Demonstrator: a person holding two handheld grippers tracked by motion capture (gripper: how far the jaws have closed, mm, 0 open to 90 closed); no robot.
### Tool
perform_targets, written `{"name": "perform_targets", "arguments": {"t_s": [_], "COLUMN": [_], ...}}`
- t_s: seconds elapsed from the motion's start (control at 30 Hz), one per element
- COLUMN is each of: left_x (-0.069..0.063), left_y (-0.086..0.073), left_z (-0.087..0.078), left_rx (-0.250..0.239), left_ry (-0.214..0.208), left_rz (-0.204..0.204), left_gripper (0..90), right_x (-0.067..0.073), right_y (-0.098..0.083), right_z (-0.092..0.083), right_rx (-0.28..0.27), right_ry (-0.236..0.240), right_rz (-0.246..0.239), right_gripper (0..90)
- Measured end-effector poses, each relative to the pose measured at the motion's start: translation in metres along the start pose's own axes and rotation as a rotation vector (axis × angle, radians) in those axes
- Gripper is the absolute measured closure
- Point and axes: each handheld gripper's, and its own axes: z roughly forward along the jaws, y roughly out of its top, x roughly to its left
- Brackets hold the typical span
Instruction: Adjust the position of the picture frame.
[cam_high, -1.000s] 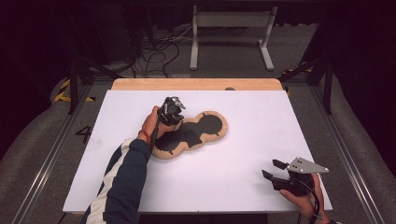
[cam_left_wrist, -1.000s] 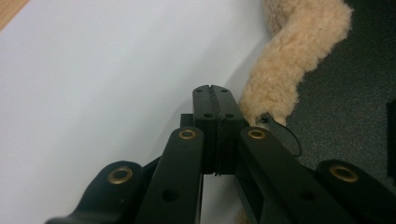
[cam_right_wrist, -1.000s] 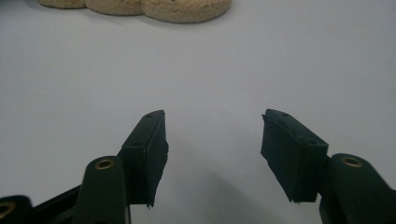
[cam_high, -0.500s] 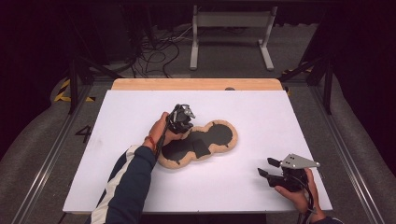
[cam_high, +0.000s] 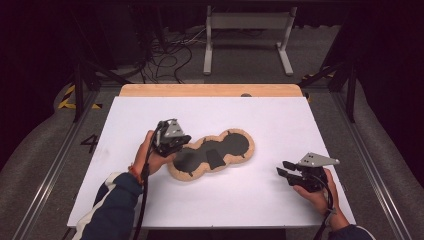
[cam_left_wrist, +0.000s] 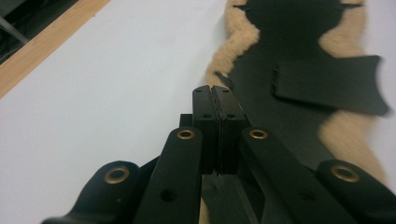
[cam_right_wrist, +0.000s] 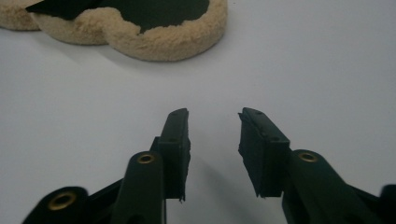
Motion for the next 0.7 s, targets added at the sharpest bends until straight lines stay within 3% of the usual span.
{"name": "perform_targets", "arguments": {"t_s": [0.1, 0.17, 0.3, 0.43, 0.53, 0.6, 0.7], "left_x": [-0.014, -0.023, -0.038, -0.040, -0.037, -0.032, -0.028], "left_y": [-0.024, -0.037, -0.067, -0.082, -0.087, -0.089, -0.091], "left_z": [-0.017, -0.025, -0.044, -0.043, -0.039, -0.036, -0.033], "left_rx": [0.000, 0.004, -0.033, 0.000, 0.016, 0.016, 0.026], "left_ry": [-0.011, -0.003, -0.017, -0.005, -0.002, 0.010, 0.025], "left_rz": [-0.045, -0.046, -0.140, -0.176, -0.214, -0.237, -0.259], "left_gripper": [87.2, 85.6, 83.2, 83.1, 81.8, 80.5, 80.0], "right_x": [-0.011, -0.018, -0.023, -0.021, -0.023, -0.026, -0.026], "right_y": [0.007, 0.011, 0.025, 0.042, 0.053, 0.056, 0.060], "right_z": [0.005, 0.010, 0.023, 0.040, 0.057, 0.067, 0.079], "right_rx": [0.003, 0.002, -0.001, -0.006, 0.001, 0.006, 0.002], "right_ry": [0.003, -0.006, -0.054, -0.068, -0.071, -0.046, -0.045], "right_rz": [0.035, 0.073, 0.075, 0.066, 0.112, 0.170, 0.186], "right_gripper": [69.9, 69.7, 69.7, 72.1, 72.6, 70.8, 68.8]}}
